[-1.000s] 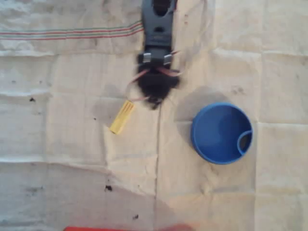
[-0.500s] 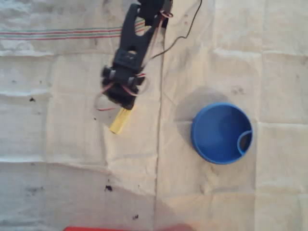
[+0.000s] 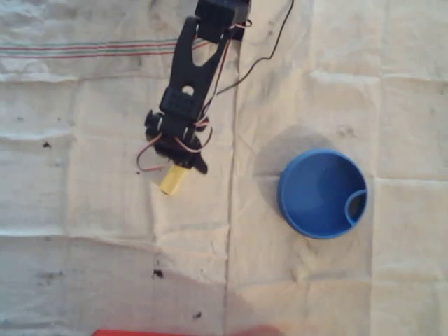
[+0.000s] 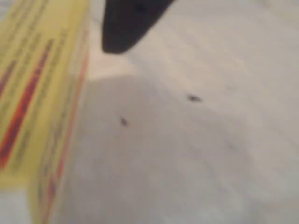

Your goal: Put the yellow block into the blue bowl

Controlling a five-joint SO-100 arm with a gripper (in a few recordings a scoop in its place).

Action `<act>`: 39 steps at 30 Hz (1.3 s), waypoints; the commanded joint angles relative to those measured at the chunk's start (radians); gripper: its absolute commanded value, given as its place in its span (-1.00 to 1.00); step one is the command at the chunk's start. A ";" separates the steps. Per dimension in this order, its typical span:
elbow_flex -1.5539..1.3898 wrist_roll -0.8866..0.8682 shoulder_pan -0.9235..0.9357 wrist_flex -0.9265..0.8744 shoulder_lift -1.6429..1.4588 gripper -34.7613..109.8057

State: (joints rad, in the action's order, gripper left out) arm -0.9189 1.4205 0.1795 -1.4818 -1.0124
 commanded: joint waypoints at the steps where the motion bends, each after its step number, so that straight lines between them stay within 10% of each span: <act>1: 0.074 0.011 -0.006 0.044 -0.011 -0.05; 39: 0.080 -0.003 -0.040 0.130 -0.121 -0.52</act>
State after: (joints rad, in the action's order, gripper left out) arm -0.9173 1.4205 0.1641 -1.3146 -0.8805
